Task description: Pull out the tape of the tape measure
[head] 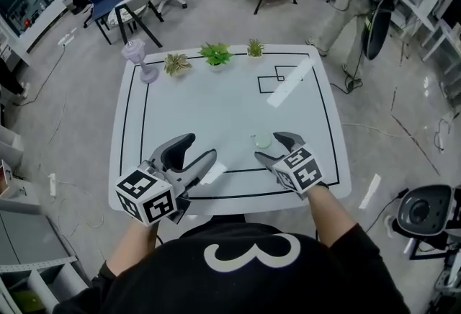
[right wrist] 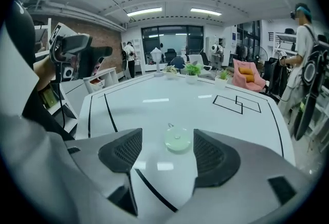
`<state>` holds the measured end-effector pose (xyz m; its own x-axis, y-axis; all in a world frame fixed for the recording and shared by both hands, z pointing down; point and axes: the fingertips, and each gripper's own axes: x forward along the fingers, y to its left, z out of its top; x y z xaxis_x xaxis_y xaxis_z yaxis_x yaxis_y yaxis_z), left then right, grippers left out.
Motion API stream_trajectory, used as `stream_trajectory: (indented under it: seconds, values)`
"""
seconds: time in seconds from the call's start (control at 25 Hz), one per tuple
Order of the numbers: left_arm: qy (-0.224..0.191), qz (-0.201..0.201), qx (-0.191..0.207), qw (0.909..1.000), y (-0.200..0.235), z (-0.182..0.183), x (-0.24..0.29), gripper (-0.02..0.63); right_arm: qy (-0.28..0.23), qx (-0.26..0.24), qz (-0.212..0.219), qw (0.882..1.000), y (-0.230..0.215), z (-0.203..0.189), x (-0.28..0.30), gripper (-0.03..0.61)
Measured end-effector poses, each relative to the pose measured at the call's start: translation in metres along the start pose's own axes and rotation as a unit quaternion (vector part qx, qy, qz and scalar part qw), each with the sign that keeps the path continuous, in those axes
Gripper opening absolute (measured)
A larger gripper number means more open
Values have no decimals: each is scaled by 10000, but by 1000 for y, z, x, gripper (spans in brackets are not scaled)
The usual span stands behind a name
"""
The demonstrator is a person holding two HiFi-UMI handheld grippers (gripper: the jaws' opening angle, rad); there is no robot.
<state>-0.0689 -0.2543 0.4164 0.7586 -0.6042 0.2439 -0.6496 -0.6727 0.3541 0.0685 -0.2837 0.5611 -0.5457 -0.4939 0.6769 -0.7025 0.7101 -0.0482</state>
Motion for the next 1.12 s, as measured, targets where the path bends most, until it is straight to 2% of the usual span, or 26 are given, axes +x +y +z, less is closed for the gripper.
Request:
stream_trajectory:
  seconds: [0.4, 0.68, 0.92, 1.12]
  values:
    - [-3, 181, -85, 9998, 16, -1, -17, 252, 459, -4, -152, 9988, -16, -16, 34, 293]
    - [-32, 320, -69, 9995, 22, 2, -22, 252, 450, -16, -35, 9990, -16, -15, 39, 290]
    - [-54, 263, 4, 9996, 14, 9, -20, 252, 471, 91, -84, 9988, -19, -15, 38, 221]
    - [-41, 259, 85, 9996, 12, 13, -20, 252, 458, 178, -165, 9987, -17, -16, 36, 219]
